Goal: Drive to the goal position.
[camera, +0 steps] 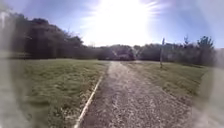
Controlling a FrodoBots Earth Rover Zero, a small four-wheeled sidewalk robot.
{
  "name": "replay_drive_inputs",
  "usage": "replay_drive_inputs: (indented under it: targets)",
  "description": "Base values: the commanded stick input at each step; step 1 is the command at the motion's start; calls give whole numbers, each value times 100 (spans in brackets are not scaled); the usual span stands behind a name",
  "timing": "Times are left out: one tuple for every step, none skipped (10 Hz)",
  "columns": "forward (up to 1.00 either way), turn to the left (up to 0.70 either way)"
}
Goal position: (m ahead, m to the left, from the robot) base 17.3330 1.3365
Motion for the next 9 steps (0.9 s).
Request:
replay_drive_inputs:
  targets:
    - [70,0]
    - [70,0]
    - [70,0]
    - [70,0]
    - [70,0]
    - [70,0]
    - [70,0]
    - [70,0]
    - [70,0]
